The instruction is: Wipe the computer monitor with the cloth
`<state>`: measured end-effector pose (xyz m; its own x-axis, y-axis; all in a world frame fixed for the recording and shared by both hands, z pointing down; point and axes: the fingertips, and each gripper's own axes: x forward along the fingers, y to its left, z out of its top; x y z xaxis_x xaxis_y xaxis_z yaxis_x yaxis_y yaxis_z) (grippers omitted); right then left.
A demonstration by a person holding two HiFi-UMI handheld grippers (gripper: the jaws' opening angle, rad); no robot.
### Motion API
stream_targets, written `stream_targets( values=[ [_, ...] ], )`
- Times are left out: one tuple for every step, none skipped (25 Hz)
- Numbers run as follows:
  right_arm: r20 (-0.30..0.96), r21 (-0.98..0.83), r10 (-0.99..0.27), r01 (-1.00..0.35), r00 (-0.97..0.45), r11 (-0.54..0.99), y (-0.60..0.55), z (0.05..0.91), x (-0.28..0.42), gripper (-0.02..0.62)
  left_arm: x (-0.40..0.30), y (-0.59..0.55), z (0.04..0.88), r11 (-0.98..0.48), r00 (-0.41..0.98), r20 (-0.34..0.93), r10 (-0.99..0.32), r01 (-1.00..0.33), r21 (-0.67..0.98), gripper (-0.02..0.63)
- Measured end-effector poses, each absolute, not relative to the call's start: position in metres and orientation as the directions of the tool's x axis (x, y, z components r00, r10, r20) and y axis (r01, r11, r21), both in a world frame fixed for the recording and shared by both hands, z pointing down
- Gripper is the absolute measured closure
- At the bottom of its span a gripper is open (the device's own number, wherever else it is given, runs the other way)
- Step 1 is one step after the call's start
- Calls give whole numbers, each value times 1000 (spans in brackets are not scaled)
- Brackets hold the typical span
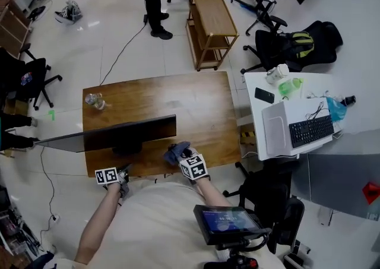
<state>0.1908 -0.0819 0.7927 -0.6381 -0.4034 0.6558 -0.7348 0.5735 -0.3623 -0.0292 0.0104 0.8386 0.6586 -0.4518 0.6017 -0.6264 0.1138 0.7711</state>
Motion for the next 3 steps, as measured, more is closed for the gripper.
stream_targets(
  values=[
    [660,-360,-404,-739,-633,569,-82,798,193,517,-34,11,847,179,667,570,-480,-562,808,606],
    [665,-359,-405,-744,-628,563,-83,802,195,517,-39,11,855,243,669,540,-511,-490,837,606],
    [670,-359,-404,-748,-623,558,-83,807,197,517,-45,11,863,302,667,511,-543,-412,859,606]
  ],
)
